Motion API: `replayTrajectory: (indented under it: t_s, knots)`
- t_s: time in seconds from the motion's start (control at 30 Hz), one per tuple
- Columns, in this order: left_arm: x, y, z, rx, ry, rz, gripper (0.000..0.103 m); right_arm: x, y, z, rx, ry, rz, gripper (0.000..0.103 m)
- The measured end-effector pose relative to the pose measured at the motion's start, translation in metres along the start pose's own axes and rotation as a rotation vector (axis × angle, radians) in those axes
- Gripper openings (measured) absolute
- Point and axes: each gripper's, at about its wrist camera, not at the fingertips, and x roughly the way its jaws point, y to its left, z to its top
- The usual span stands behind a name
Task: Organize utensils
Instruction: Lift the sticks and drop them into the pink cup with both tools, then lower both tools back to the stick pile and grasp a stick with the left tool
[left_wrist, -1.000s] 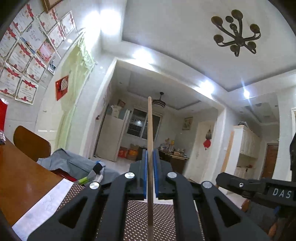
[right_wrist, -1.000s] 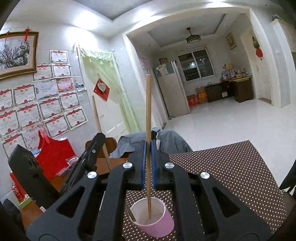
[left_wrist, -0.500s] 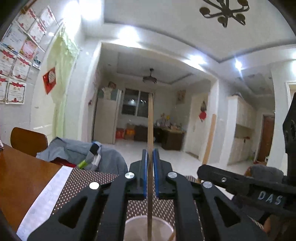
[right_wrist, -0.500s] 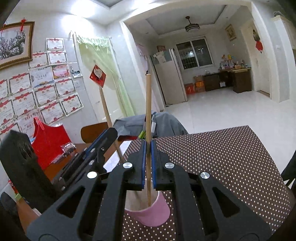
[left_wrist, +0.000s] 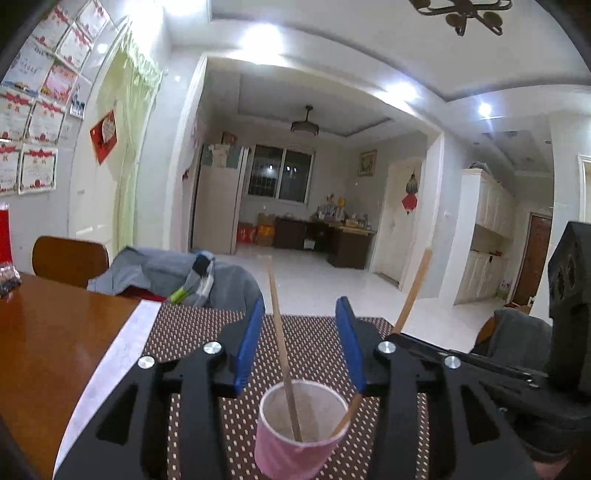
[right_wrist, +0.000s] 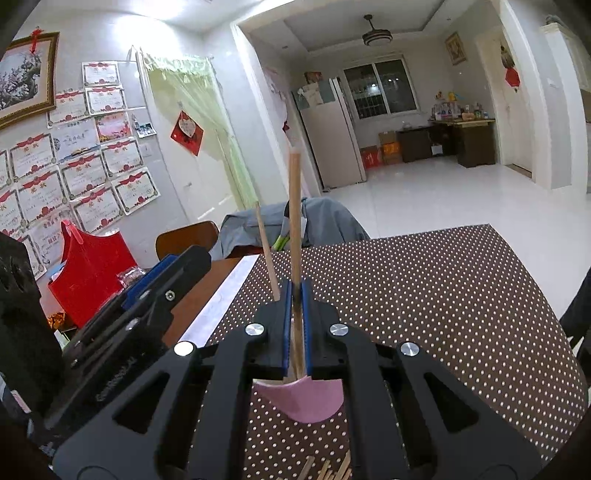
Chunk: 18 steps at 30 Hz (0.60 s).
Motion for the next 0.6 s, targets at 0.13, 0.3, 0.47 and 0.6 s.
replayTrajectory:
  t_s: [0.13, 0.3, 0.47, 0.6]
  knots:
    - [-0.015, -0.001, 0.006, 0.005, 0.017, 0.03, 0.048, -0.008, 0.005, 0.001, 0.002, -0.002, -0.024, 0.009]
    - [-0.04, -0.002, 0.011, 0.013, 0.015, 0.028, 0.05, -0.027, 0.011, 0.003, 0.012, -0.01, -0.061, 0.025]
    - [-0.068, -0.002, 0.017, 0.022, 0.022, 0.035, 0.05, -0.053, 0.019, 0.004, 0.003, -0.052, -0.079, 0.051]
    - [-0.089, -0.002, 0.016, 0.013, 0.052, 0.037, 0.052, -0.072, 0.02, 0.002, 0.0, -0.058, -0.102, 0.051]
